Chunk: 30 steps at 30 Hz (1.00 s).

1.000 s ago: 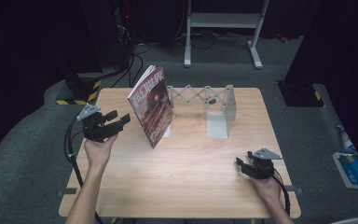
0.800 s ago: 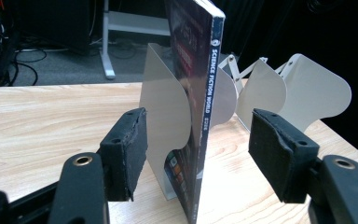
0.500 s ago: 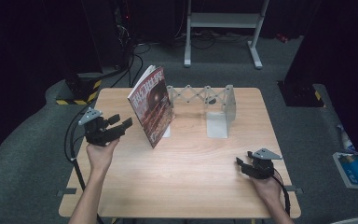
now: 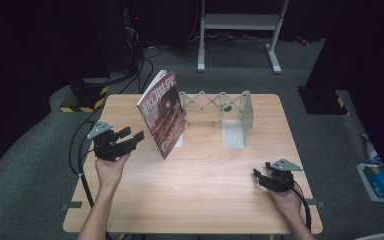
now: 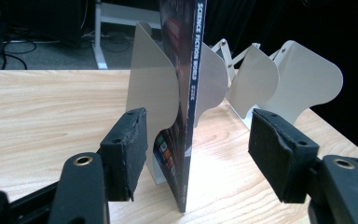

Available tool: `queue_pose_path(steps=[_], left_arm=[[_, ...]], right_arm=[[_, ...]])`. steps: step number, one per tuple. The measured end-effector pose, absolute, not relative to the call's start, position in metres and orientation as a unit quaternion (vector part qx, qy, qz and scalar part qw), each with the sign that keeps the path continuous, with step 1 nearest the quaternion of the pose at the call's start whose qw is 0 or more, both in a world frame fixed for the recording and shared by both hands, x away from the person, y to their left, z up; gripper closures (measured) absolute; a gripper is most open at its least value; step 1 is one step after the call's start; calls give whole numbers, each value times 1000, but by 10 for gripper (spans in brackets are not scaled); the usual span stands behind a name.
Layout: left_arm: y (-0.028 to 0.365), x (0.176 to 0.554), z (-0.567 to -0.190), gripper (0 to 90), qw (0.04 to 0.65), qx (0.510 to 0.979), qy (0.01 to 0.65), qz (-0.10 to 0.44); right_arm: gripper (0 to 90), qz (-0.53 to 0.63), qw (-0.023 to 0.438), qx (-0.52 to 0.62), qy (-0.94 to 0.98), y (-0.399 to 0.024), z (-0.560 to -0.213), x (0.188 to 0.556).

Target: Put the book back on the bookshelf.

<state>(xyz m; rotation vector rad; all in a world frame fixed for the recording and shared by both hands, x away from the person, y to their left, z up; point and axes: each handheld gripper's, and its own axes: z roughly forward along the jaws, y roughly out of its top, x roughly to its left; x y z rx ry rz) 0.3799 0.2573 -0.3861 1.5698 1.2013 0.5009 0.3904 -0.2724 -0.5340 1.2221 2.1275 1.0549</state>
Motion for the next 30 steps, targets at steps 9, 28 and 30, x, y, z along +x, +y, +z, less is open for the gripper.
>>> queue_pose_path(steps=[9,28,30], left_arm=[[255,376,-393,373,521,659,501,207],[251,373,-405,373,515,666,500,204],[250,372,-407,373,515,666,500,202]], right_arm=[[398,384,233,445,775,-272,-534,390],[398,384,234,445,774,-272,-534,390],[397,384,233,445,774,-272,-534,390]])
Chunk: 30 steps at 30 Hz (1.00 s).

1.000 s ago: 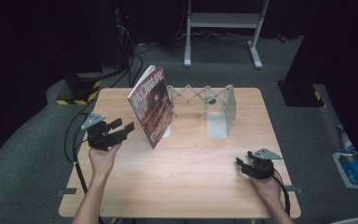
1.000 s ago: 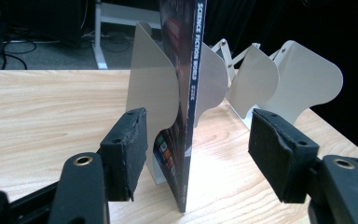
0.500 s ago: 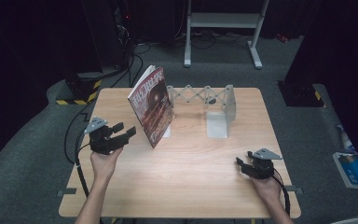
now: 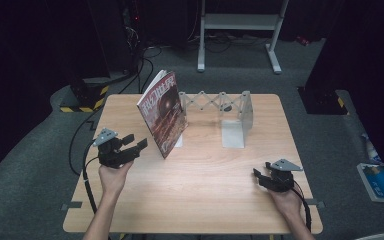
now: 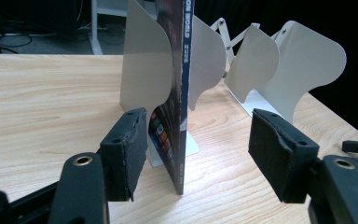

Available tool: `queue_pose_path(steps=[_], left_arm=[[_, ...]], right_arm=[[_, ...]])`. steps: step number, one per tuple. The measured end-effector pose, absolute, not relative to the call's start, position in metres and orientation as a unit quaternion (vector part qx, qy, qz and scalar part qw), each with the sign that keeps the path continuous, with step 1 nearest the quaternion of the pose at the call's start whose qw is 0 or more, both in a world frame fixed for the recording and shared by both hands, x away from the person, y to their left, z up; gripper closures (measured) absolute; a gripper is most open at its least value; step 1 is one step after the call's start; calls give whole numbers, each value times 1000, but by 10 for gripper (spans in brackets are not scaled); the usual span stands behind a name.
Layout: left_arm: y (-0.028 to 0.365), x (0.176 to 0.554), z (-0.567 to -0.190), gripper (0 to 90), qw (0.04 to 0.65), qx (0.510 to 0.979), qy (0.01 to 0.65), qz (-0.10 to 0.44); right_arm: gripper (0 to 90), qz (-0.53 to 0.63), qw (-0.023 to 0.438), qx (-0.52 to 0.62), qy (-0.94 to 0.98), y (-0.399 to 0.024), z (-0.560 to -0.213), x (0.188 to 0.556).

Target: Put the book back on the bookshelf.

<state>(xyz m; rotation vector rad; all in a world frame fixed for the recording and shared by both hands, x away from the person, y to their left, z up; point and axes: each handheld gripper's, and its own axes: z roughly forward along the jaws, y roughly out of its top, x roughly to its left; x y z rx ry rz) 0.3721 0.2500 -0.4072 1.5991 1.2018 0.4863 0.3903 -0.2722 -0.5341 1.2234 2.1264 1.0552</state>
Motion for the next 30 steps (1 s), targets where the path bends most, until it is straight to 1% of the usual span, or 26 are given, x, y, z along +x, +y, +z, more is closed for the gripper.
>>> queue_pose_path(steps=[30], left_arm=[[240,366,-430,378,508,675,501,189]], right_arm=[[397,385,233,445,774,-272,-534,390]])
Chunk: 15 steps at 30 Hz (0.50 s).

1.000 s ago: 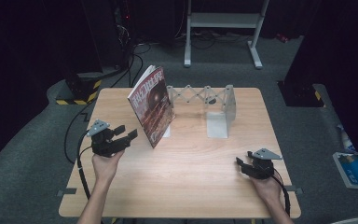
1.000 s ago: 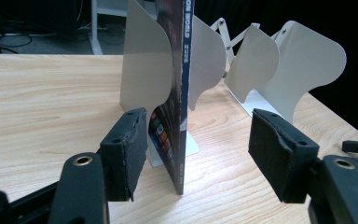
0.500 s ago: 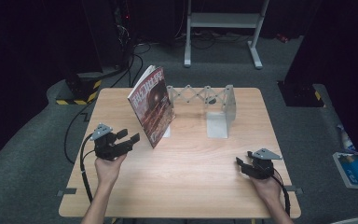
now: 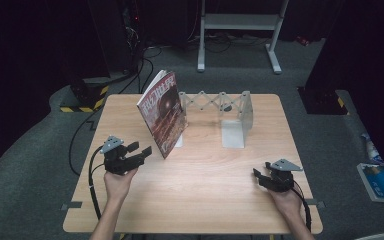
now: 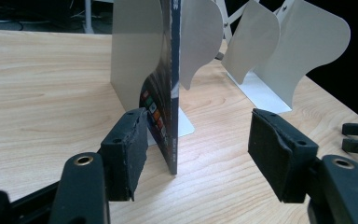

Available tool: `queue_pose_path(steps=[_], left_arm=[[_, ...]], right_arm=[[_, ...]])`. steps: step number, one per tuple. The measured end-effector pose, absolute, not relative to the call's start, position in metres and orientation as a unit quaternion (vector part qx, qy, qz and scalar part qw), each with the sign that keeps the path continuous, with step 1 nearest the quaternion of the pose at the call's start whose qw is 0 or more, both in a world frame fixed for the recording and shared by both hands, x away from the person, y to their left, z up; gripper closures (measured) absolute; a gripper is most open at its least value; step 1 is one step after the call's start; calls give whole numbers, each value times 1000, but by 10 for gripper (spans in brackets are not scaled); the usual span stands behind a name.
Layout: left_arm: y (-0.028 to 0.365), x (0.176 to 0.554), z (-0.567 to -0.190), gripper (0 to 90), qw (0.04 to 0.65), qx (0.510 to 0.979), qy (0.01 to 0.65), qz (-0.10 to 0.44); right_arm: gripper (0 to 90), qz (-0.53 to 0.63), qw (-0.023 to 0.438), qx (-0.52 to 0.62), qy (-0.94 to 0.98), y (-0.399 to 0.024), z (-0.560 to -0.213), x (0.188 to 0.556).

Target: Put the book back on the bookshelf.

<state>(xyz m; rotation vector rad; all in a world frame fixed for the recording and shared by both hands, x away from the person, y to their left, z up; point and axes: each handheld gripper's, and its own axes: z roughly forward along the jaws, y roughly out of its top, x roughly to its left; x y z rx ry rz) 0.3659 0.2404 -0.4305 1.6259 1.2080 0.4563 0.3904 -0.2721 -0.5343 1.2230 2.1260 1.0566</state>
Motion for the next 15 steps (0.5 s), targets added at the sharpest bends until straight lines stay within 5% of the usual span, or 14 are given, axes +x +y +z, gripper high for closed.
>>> queue_pose_path(steps=[15], left_arm=[[234,361,-440,379,508,679,495,188]], right_arm=[[397,385,233,445,774,-272,-534,390]])
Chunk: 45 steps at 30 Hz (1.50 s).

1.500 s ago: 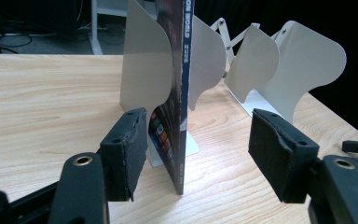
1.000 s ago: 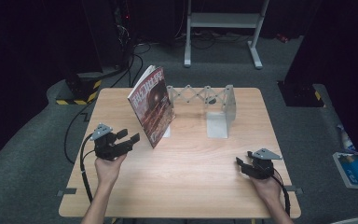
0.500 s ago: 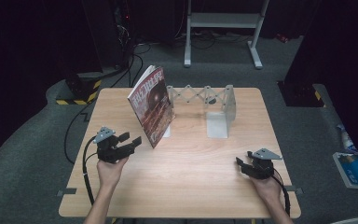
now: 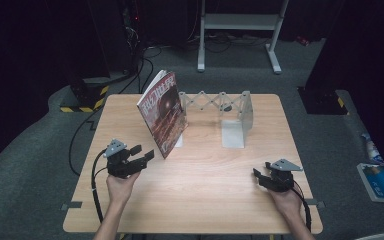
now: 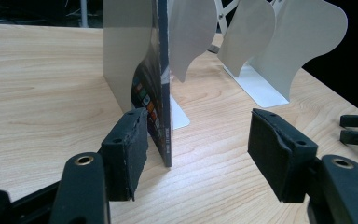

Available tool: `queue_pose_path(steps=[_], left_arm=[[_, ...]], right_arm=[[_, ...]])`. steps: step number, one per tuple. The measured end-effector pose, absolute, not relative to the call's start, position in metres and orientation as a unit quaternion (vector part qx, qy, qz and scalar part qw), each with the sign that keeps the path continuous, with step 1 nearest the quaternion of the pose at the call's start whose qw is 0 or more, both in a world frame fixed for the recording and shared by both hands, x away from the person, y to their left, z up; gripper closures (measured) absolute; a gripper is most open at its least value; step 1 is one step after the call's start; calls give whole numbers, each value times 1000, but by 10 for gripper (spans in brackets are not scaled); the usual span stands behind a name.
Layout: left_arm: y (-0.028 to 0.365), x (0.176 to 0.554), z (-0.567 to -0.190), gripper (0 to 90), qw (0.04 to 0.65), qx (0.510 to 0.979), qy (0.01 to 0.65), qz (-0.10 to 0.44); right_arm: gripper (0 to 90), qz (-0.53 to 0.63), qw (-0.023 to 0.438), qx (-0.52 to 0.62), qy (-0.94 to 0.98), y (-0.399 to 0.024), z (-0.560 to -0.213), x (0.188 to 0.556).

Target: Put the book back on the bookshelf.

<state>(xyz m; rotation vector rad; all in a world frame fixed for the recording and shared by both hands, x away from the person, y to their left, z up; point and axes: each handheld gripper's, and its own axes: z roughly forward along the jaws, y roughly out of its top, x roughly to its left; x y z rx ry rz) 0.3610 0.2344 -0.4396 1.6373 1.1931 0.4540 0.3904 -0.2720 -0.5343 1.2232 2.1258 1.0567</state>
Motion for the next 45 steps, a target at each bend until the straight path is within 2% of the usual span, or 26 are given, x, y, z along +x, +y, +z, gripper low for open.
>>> queue_pose_path(steps=[45], left_arm=[[212,355,-475,391,501,695,490,160]], right_arm=[[397,385,233,446,774,-272,-534,390]])
